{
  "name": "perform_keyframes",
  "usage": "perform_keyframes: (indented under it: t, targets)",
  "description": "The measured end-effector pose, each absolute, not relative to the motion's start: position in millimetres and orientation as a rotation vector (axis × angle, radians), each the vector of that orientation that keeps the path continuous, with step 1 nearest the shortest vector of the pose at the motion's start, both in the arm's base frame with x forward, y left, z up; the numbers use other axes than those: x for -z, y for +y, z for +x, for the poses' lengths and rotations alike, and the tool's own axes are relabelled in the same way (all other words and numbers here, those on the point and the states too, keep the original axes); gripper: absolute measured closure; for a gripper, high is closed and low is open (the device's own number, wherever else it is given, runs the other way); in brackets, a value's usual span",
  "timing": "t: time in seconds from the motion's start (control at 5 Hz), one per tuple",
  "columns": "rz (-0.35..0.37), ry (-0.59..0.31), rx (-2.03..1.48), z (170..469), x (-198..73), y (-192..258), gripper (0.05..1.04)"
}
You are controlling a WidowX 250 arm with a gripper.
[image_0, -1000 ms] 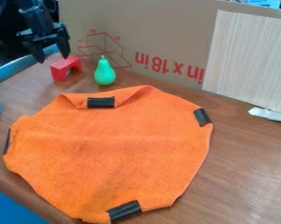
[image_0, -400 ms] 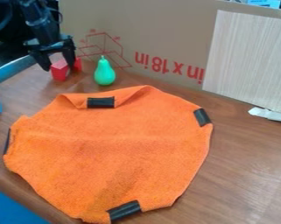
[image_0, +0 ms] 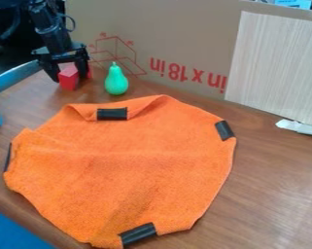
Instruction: Placed the red object to bottom right edge of the cloth
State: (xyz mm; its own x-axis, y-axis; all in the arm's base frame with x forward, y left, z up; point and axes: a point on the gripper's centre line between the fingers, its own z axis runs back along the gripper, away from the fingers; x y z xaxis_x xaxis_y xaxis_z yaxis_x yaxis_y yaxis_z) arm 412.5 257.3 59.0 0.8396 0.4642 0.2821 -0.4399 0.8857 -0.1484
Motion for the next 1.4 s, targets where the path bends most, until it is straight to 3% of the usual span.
perform_keyframes:
  t: [0.2,0.4,0.8,1.4]
  targets:
    - [-0.07,-0.321,-0.488,413,-63,259,0.401]
    - [-0.093,-0.32,-0.473,414,-64,256,0.515]
    - [-0.106,-0.329,-0.462,408,-63,254,0.516]
    - [-0.068,-0.438,-0.364,360,-89,220,0.516]
